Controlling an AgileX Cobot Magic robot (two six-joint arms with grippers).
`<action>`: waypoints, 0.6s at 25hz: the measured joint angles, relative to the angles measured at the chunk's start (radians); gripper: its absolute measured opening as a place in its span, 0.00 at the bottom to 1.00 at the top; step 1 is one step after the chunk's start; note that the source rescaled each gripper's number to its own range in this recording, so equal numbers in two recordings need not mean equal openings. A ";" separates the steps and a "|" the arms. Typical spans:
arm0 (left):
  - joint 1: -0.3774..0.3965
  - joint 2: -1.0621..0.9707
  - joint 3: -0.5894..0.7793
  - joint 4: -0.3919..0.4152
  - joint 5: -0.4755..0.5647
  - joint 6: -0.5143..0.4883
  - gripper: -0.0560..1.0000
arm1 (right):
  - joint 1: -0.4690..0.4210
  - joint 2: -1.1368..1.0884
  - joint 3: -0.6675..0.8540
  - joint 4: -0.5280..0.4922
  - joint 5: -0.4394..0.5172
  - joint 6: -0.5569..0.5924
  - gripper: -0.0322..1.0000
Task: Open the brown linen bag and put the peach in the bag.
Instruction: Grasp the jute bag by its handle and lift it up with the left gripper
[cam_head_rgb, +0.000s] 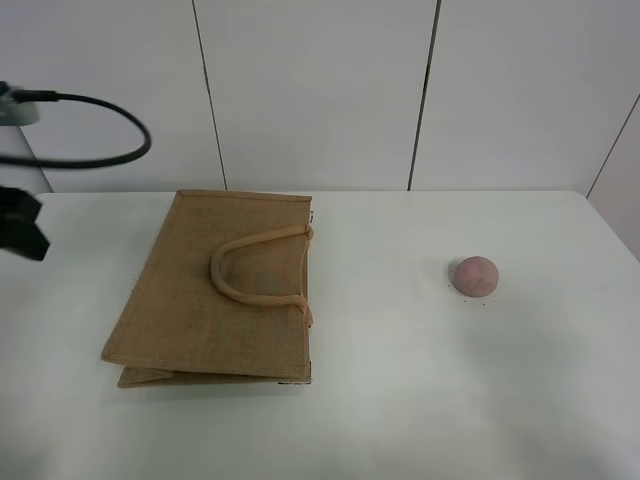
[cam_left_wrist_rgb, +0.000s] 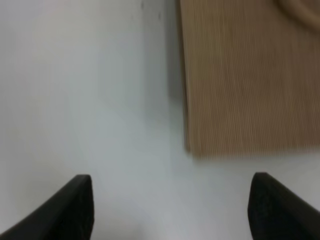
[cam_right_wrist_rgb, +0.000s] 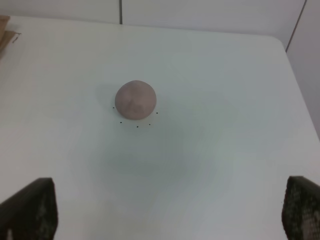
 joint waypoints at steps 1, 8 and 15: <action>0.000 0.065 -0.050 0.000 -0.014 0.000 1.00 | 0.000 0.000 0.000 0.000 0.000 0.000 1.00; 0.000 0.502 -0.406 -0.015 -0.027 -0.019 1.00 | 0.000 0.000 0.000 0.000 0.000 0.000 1.00; -0.068 0.716 -0.587 -0.063 0.019 -0.109 1.00 | 0.000 0.000 0.000 0.000 0.000 0.000 1.00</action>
